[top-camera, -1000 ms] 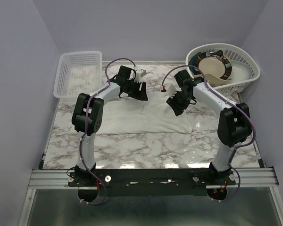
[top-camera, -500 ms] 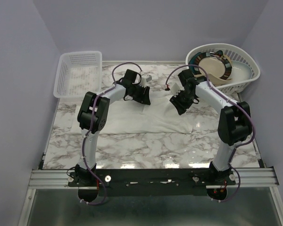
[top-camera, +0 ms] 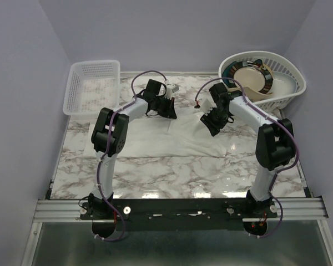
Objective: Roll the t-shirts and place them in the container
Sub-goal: Fold the T-shirt at the center of the board.
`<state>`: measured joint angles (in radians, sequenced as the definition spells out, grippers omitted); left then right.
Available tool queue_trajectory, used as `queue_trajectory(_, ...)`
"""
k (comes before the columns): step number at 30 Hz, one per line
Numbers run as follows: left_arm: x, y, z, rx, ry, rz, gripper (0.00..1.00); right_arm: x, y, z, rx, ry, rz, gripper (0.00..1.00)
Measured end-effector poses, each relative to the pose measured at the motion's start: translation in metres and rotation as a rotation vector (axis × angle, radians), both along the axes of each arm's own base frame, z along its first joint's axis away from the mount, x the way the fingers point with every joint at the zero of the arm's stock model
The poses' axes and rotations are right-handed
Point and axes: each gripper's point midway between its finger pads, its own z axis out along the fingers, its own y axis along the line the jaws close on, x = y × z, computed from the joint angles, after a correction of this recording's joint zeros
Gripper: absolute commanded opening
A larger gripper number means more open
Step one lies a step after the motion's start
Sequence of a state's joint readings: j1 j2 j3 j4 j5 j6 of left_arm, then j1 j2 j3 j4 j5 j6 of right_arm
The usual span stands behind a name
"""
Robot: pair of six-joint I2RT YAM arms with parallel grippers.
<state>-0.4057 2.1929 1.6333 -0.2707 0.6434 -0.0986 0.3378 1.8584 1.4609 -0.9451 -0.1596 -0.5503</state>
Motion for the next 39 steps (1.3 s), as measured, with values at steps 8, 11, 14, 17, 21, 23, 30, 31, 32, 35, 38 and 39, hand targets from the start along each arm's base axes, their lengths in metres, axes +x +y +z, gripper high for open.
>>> queue_trajectory(8, -0.003, 0.007, 0.014, -0.017, -0.037, 0.033, 0.0, 0.001, -0.006, -0.007, -0.025, 0.012, -0.011, 0.45)
queue_trajectory(11, 0.0, 0.006, 0.027, -0.029, -0.073, 0.039, 0.0, 0.001, -0.006, -0.01, -0.027, 0.019, -0.011, 0.43)
queue_trajectory(14, 0.003, 0.006, 0.042, -0.043, -0.111, 0.04, 0.0, 0.001, -0.006, -0.014, -0.031, 0.03, -0.011, 0.43)
queue_trajectory(17, 0.004, 0.007, 0.049, -0.045, -0.13, 0.044, 0.0, 0.0, -0.006, -0.017, -0.034, 0.039, -0.011, 0.43)
queue_trajectory(21, 0.004, 0.011, 0.049, -0.036, -0.141, 0.052, 0.0, 0.0, -0.006, -0.017, -0.034, 0.039, -0.011, 0.42)
queue_trajectory(23, 0.003, 0.016, 0.045, -0.023, -0.139, 0.059, 0.0, 0.001, -0.006, -0.017, -0.034, 0.039, -0.012, 0.41)
queue_trajectory(30, -0.004, 0.034, 0.026, 0.04, -0.125, 0.096, 0.0, 0.013, -0.001, -0.01, -0.023, 0.01, -0.029, 0.39)
queue_trajectory(31, -0.006, 0.036, 0.024, 0.047, -0.122, 0.102, 0.11, 0.019, 0.0, -0.006, -0.019, -0.004, -0.031, 0.39)
queue_trajectory(32, -0.007, 0.04, 0.022, 0.058, -0.119, 0.113, 0.14, 0.024, 0.002, -0.002, -0.013, -0.02, -0.033, 0.39)
queue_trajectory(35, -0.004, 0.045, 0.02, 0.077, -0.127, 0.138, 0.25, 0.04, 0.007, 0.01, 0.002, -0.071, -0.037, 0.39)
queue_trajectory(38, 0.0, 0.048, 0.02, 0.09, -0.137, 0.154, 0.44, 0.042, 0.007, 0.012, -0.001, -0.078, -0.038, 0.39)
queue_trajectory(39, 0.001, 0.049, 0.02, 0.096, -0.141, 0.159, 0.47, 0.042, 0.006, 0.011, -0.003, -0.077, -0.038, 0.4)
